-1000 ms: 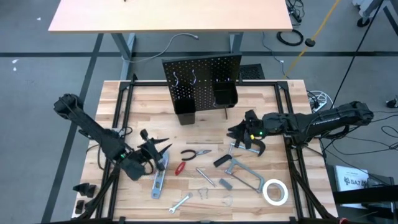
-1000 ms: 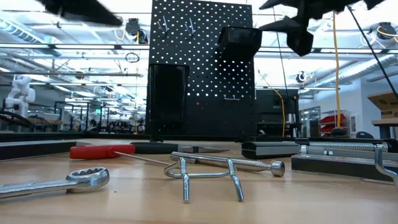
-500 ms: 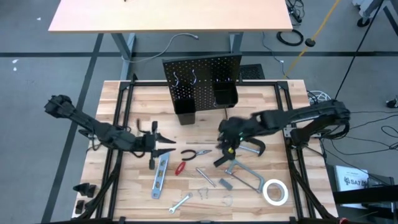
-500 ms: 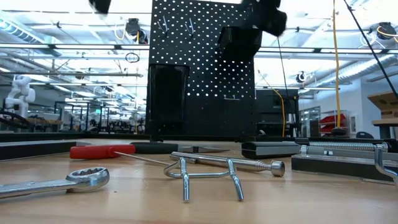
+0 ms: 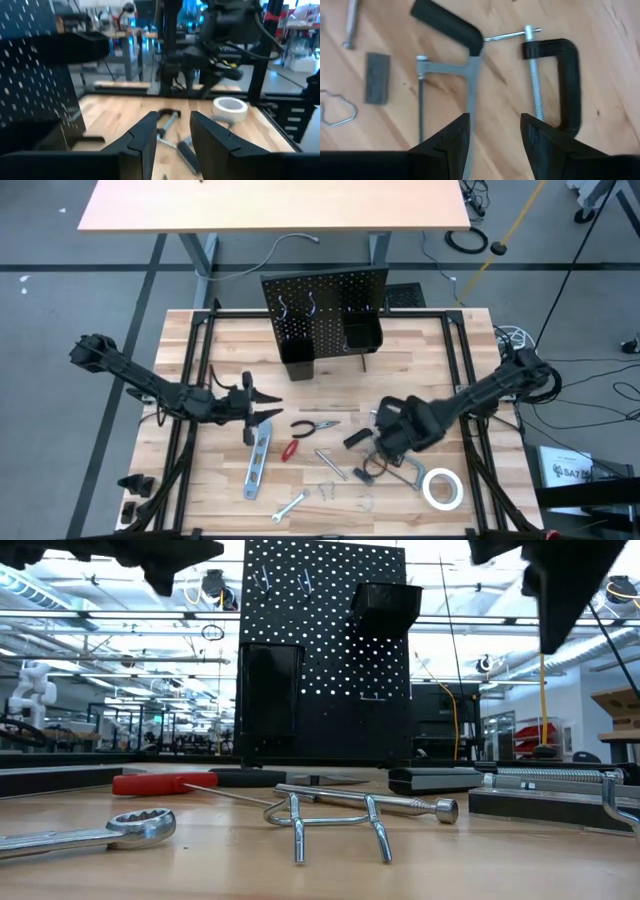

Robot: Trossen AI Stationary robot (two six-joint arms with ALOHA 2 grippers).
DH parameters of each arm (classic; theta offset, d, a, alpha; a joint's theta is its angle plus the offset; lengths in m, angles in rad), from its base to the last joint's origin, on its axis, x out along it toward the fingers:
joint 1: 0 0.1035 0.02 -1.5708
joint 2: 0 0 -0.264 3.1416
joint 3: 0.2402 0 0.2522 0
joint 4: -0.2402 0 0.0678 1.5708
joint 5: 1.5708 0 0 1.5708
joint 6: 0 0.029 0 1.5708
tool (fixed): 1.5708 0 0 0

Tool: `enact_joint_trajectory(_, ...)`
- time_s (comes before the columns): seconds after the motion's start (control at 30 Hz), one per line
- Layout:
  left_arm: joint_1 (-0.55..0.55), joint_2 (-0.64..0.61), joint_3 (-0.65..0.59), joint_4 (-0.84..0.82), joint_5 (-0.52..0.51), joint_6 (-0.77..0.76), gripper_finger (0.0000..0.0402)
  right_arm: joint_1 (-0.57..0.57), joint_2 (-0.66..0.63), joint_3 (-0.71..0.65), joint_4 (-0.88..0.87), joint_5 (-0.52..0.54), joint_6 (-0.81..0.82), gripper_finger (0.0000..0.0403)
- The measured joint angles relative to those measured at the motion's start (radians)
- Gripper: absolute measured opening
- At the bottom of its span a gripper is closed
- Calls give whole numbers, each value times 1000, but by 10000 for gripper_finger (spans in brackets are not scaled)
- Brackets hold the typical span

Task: Hang tools onto peg board
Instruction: Put the right binder clip into the right black bin on the pegboard

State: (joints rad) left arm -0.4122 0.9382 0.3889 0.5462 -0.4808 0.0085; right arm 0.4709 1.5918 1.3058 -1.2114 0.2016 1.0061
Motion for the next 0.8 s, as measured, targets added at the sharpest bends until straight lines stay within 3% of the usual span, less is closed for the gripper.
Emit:
enact_joint_trajectory(0.1,0,0,-2,5,4,48,121,33,-34,-54,68,4,31,167)
enact_joint_trajectory(0.2,5,0,-2,5,7,80,121,34,-96,-173,248,-18,24,167)
enact_joint_trajectory(0.47,71,1,-2,-99,8,79,121,-9,-239,-624,1083,-170,18,167)
enact_joint_trajectory(0.63,114,1,-2,-156,87,93,121,-13,-201,-720,1378,-74,54,167)
enact_joint_trajectory(0.7,127,-1,-2,-142,143,110,121,-14,-169,-720,1439,1,-3,167)
enact_joint_trajectory(0.8,140,-13,-3,-90,213,129,121,-13,-119,-720,1582,27,-125,167)
